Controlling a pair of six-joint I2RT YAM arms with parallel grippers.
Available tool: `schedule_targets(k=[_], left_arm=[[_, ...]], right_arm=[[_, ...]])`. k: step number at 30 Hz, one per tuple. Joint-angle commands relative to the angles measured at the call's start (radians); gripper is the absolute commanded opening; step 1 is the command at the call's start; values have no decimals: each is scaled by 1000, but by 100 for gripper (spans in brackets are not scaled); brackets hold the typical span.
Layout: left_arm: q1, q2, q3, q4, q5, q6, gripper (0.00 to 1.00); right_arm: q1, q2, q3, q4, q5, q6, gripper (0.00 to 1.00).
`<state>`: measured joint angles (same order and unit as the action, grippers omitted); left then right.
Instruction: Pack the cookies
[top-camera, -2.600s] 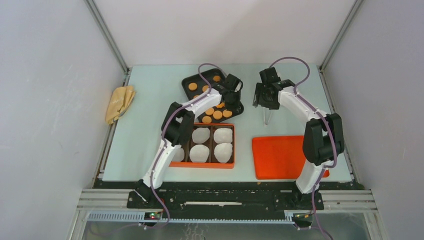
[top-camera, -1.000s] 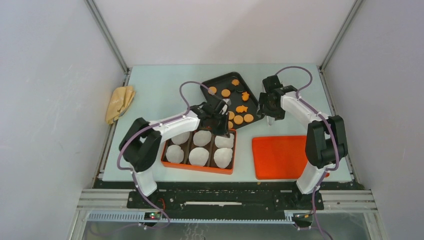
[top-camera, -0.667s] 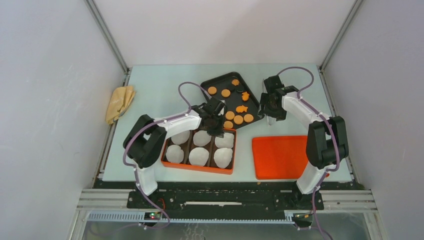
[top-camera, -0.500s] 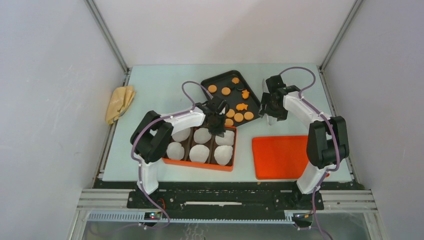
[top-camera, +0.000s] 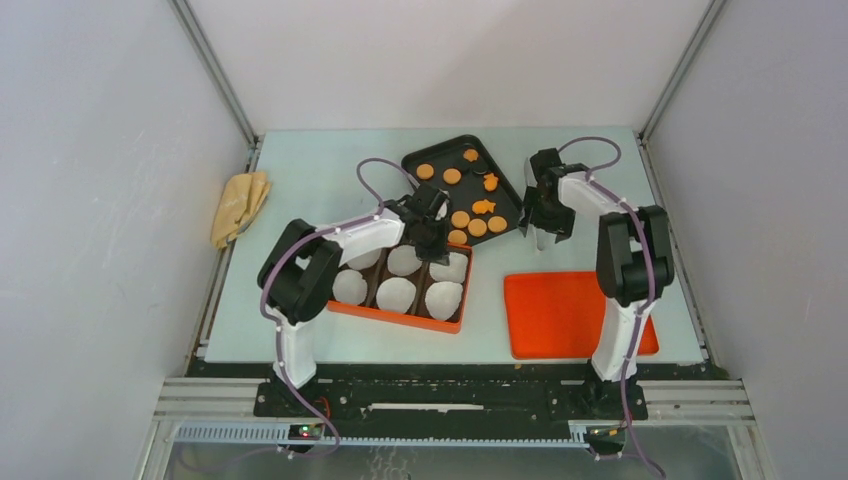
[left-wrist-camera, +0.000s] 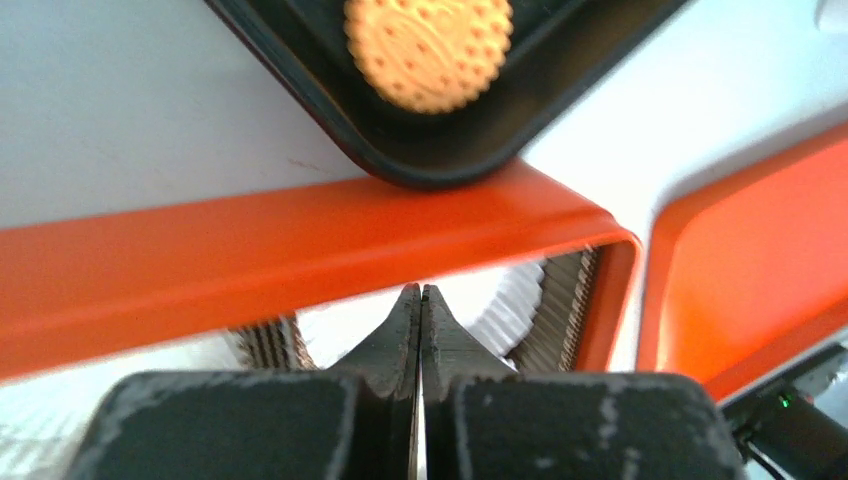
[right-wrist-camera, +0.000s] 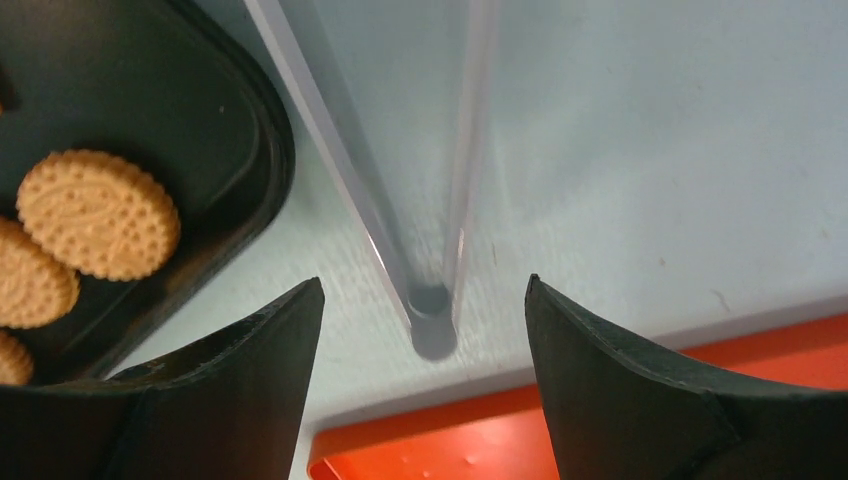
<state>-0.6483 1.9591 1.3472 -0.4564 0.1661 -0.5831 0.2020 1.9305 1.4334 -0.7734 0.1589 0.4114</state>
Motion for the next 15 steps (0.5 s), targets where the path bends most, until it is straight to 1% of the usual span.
schedule_targets(k=[1,7,10,12,15], left_arm=[[-39,-135,-49,30,39,15,0],[-44,-247,-101,16,8,22,0],[-44,-273,-99,2,-4,36,0],[-45,-281,-95,-4,-6,42,0],[-43,-285,-95,-11,0,45,0]], right_arm=[[-4,99,114,-48,17,14,82],[-31,168,232,-103,29,19,83],[-51,242,368,-180,22,8,83],[-55,298,446,-219,45,0,84],[-59,368,511,-252,49,-5,84]])
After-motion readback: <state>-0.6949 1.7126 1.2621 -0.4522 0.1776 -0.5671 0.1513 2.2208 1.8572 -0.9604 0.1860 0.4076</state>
